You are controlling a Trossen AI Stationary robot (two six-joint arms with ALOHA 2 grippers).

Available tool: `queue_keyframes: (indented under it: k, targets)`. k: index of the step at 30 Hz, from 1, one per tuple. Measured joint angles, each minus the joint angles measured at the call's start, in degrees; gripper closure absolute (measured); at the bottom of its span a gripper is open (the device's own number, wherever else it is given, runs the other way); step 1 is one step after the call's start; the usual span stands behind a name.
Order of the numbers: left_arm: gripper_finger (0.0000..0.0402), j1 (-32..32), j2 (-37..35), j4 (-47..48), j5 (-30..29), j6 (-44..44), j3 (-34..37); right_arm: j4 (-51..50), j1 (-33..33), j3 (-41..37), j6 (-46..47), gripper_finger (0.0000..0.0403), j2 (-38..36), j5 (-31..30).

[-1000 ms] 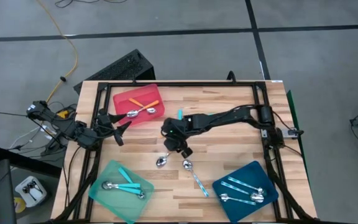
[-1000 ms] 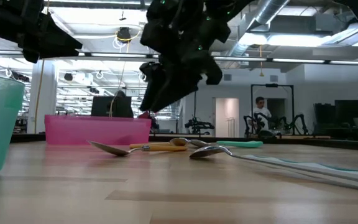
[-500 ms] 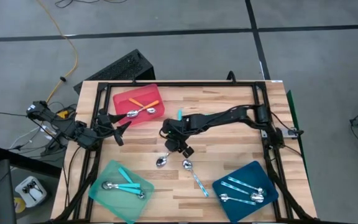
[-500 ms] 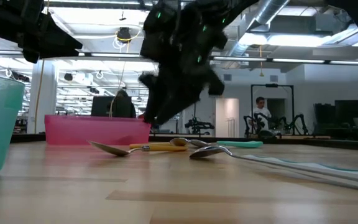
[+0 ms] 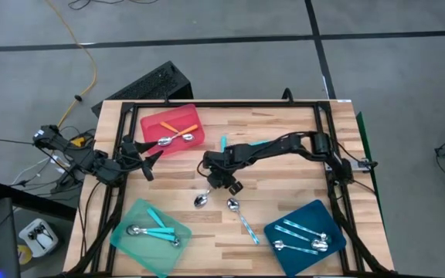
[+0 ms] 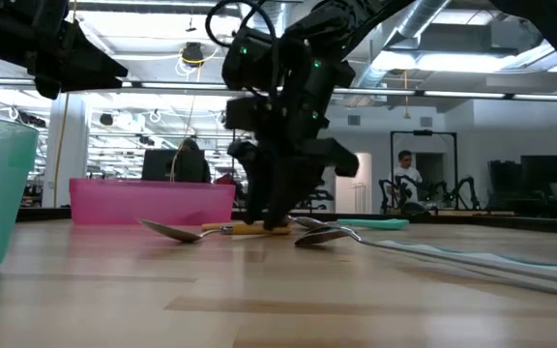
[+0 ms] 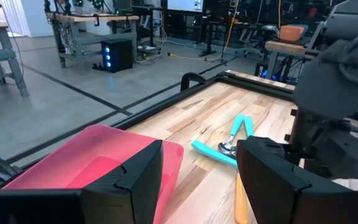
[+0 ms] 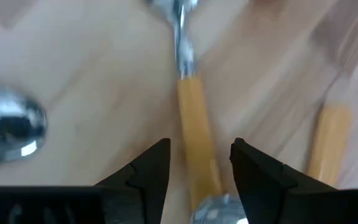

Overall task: Sort silverware by color (type)
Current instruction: Put the yellow spoon into the pink bin

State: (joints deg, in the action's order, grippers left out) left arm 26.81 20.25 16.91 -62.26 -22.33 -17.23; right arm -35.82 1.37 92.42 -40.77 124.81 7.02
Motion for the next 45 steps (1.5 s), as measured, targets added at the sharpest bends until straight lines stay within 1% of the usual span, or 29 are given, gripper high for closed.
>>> queue_keyframes:
  k: [6, 14, 23, 26, 34, 39, 45]
  targets:
    - [0.0212, 0.0, 0.0, 0.5, 0.0, -0.7, 0.0, -4.7, 0.4, 0.0, 0.2, 0.0211, 0.1, -3.7]
    - [0.0212, 0.0, 0.0, 0.5, 0.0, -0.8, 0.0, -5.8, 0.6, 0.0, 1.6, 0.0218, 0.1, -5.1]
    - [0.0212, 0.0, 0.0, 0.4, 0.0, -0.8, 0.0, -10.1, 1.0, 0.0, 2.4, 0.0248, 0.1, -6.1]
    - [0.0212, 0.0, 0.0, 0.4, 0.0, -0.9, 0.0, -10.5, 1.0, 0.0, 3.6, 0.0258, 0.0, -7.4]
    - [0.0212, 0.0, 0.0, 0.4, 0.0, -0.9, 0.0, -10.7, 0.9, 0.0, 6.7, 0.0284, 0.1, -8.4]
    - [0.0212, 0.0, 0.0, 0.4, 0.0, -1.0, 0.0, -10.7, -0.1, 0.1, 7.9, 0.0317, -0.3, -9.6]
    - [0.0212, 0.0, 0.0, 0.4, 0.0, -1.0, 0.0, -11.6, -0.7, 0.1, 10.0, 0.0352, -0.7, -9.5]
